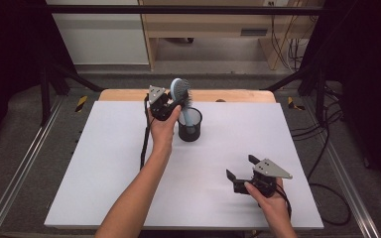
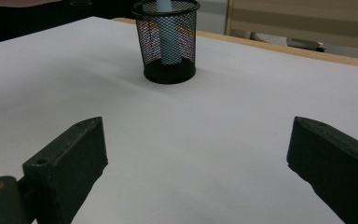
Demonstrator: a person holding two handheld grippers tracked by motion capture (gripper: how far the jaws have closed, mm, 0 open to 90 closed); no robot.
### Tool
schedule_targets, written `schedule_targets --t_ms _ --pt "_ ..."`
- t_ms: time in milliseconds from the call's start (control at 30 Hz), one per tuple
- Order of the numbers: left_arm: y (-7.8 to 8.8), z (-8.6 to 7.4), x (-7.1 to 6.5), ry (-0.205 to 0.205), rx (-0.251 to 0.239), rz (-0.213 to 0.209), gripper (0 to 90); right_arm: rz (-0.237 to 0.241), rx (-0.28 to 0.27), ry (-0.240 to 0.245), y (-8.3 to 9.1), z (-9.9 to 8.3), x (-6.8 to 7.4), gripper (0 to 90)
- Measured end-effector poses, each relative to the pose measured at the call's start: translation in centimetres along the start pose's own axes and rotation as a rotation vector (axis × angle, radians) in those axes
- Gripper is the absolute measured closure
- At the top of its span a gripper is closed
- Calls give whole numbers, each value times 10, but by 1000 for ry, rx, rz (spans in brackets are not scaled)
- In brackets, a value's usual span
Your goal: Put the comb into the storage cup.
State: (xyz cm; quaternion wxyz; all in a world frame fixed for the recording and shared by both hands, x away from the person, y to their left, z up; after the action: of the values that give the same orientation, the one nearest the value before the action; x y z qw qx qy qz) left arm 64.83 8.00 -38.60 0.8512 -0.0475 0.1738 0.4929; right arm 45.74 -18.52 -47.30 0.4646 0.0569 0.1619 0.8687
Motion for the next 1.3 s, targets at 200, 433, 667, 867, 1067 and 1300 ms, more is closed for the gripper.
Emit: schedule_targets --t_ms 200,433,667,867,1067,1300 --pt "0 -1 1 -1 5 1 498 1 0 0 0 0 0 51" --pt "0 -3 1 0 7 0 497 0 0 1 0 0 0 51" --pt "0 -5 3 7 8 2 496 1 0 2 0 0 0 51" --pt "0 -5 4 9 9 1 495 1 1 2 0 0 1 51" --pt "0 -4 4 10 13 0 491 1 2 2 0 0 1 51" --pt "3 -4 8 18 17 0 484 4 2 3 -1 0 1 51"
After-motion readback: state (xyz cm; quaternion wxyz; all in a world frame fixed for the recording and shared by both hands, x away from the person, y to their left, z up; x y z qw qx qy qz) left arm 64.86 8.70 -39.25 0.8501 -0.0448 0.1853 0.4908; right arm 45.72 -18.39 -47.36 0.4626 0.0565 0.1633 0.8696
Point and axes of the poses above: each handheld gripper's, and its own axes: y roughly backward along the jaws, z roughly out of its top, x roughly to its left, the point moved 4 cm from there along -y, roughly forward along the jaws, and after that the axes turned 5 degrees about y, right-handed, at the moved point
